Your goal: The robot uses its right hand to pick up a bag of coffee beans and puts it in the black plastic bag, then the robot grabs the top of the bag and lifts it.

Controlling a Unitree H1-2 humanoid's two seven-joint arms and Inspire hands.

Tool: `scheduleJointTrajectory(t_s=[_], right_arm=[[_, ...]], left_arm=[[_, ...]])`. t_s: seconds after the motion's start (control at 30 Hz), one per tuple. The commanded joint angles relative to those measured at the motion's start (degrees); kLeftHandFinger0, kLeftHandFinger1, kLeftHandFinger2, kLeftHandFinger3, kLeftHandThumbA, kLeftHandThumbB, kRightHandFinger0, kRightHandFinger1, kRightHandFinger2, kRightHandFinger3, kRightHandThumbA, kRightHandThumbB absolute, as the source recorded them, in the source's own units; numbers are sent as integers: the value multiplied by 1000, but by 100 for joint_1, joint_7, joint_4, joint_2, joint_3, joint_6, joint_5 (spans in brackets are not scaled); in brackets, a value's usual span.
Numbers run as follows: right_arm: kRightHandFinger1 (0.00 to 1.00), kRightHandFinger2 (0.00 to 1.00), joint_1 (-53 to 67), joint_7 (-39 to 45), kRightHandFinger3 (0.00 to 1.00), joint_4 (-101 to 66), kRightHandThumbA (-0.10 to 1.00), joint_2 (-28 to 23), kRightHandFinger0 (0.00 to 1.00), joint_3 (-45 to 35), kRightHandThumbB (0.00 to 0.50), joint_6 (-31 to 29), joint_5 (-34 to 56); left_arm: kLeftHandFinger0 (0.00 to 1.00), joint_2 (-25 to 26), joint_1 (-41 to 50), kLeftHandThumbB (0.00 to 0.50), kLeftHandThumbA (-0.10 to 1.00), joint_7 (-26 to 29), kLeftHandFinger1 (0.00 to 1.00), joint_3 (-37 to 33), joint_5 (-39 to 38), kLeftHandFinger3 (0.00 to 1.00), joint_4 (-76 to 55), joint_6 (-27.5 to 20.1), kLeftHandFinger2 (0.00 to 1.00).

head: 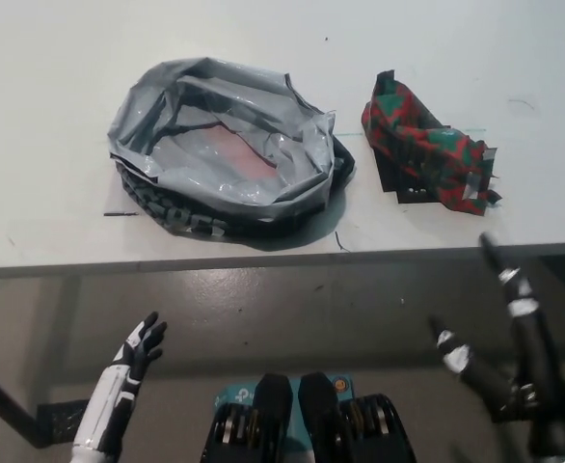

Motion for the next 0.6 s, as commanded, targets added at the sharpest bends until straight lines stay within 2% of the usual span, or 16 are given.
scheduleJointTrajectory(t_s=[0.0,0.07,0.1,0.13,0.17,0.2,0.27,0.3,0.33,0.37,0.4,0.43,0.57], right_arm=[[1000,1000,-957,382,1000,-1419,707,-357,1000,-445,171,1300,-225],[1000,1000,-1530,780,1000,-1662,831,-669,1000,-529,212,2014,-414],[1000,1000,-1665,893,1000,-1701,843,-758,1000,-526,217,2195,-458],[1000,1000,-1891,1061,1000,-1724,883,-880,1000,-524,258,2535,-553],[1000,1000,-2117,1232,1000,-1741,887,-1007,1000,-513,272,2892,-657],[1000,1000,-2289,1349,1000,-1723,864,-1115,1000,-488,263,3057,-727],[1000,1000,-2712,1528,1000,-1658,815,-1304,1000,-438,289,3393,-839],[1000,1000,-3006,1697,1000,-1598,827,-1438,1000,-374,298,3630,-959],[1000,1000,-3494,2084,1000,-1409,892,-1732,1000,-196,314,3955,-1302],[1000,1000,-3641,2211,1000,-1324,912,-1831,1000,-128,329,4042,-1400],[1000,1000,-4045,2716,1000,-1022,959,-1999,1000,-18,362,4155,-1725],[1000,1000,-4157,2893,1000,-932,972,-2024,1000,-7,370,4162,-1836],[1000,1000,-5124,3645,1000,162,919,-2011,1000,297,456,4162,-2438]], left_arm=[[1000,-75,-103,305,1000,-89,1000,-159,156,1000,-403,-107,1000],[1000,-72,-101,313,1000,-77,1000,-185,161,1000,-301,-182,1000],[1000,-64,-92,313,1000,-70,1000,-189,162,1000,-282,-197,1000],[1000,-61,-93,313,1000,-56,1000,-193,177,1000,-258,-195,1000],[1000,-70,-74,312,1000,-33,1000,-201,200,1000,-242,-195,1000],[1000,-73,-66,307,1000,-22,1000,-202,204,1000,-226,-201,1000],[1000,-44,-67,304,1000,-12,1000,-208,246,1000,-189,-206,1000],[1000,-19,-61,295,1000,-13,1000,-217,281,1000,-174,-221,1000],[1000,8,-80,276,1000,-21,1000,-241,330,1000,-115,-287,1000],[1000,14,-78,275,1000,-25,1000,-252,343,1000,-96,-304,1000],[1000,15,-55,275,1000,-36,1000,-273,344,1000,-69,-326,1000],[1000,15,-49,276,1000,-38,1000,-278,340,1000,-63,-330,1000],[1000,53,-15,254,1000,-59,1000,-310,374,1000,-101,-314,1000]])
